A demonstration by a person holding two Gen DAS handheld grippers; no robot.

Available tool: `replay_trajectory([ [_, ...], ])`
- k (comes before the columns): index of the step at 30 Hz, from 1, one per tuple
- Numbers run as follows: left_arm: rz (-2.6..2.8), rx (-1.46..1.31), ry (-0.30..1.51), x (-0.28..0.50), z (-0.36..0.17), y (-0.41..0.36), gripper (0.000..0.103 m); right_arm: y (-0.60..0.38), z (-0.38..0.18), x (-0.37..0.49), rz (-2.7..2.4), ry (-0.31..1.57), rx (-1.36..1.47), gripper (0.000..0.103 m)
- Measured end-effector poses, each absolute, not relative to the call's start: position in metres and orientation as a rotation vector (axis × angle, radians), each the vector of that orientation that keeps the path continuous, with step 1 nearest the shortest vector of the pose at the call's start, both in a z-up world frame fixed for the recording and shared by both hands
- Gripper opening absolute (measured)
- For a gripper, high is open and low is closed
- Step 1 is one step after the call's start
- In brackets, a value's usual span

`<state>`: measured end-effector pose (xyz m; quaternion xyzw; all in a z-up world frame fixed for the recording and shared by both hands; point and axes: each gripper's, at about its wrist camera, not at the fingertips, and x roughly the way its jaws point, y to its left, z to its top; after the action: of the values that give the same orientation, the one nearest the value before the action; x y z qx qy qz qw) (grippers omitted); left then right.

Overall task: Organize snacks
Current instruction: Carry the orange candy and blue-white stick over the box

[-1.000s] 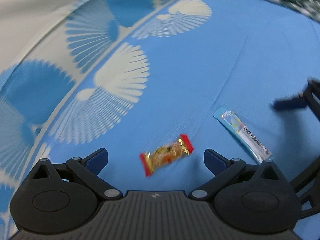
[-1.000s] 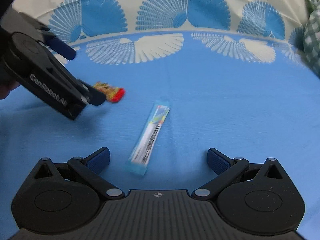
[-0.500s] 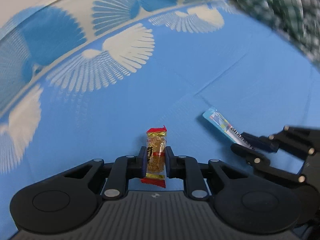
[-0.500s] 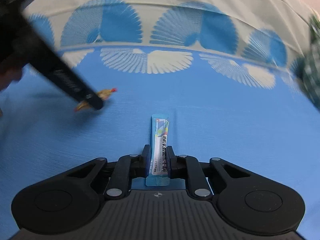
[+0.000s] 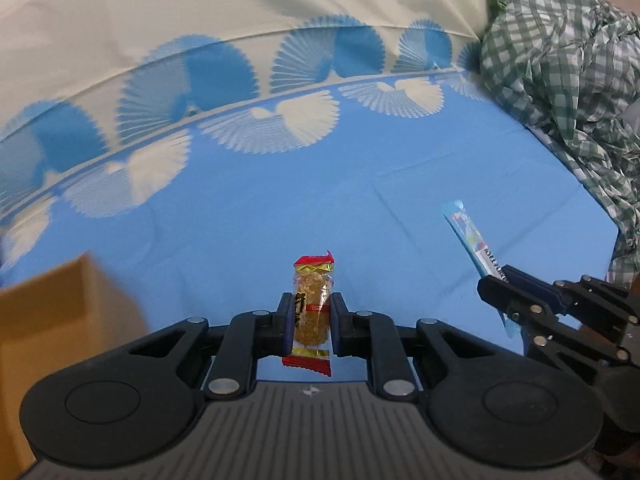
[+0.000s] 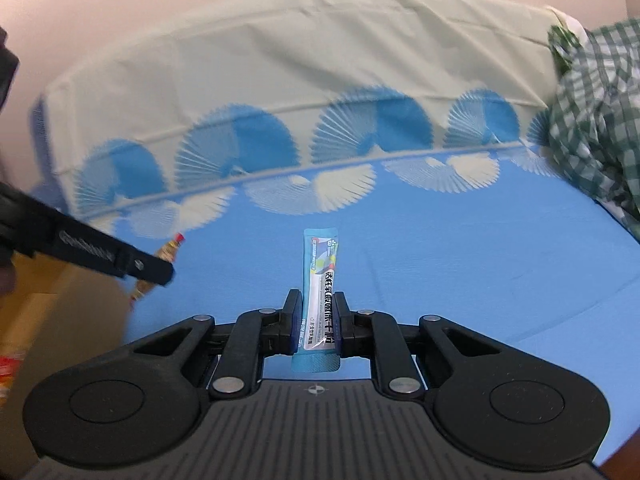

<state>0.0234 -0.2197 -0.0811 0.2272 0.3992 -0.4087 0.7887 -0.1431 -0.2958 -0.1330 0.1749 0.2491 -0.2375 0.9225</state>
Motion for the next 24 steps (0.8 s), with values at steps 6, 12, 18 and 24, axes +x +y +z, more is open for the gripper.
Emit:
replay_trajectory([
  [6,-0.814,0.453,0.879,-0.025,-0.044,-0.122,0.019,-0.214,-0.078,-0.184,-0.381,0.484,0.354,0.016],
  [12,-0.725,0.368,0.874,-0.064,-0.018,-0.026,0.019,-0.133,-0.049,-0.214,-0.228,0.479,0.346,0.016],
  [18,-0.638,0.348,0.822,-0.093,0.0,0.05,0.019,-0.074,-0.036,-0.224,-0.119,0.468,0.329,0.016],
  [24,-0.573,0.278,0.835,-0.11,0.003,0.098,0.019,-0.042,-0.03,-0.235,-0.057,0.483,0.273,0.016],
])
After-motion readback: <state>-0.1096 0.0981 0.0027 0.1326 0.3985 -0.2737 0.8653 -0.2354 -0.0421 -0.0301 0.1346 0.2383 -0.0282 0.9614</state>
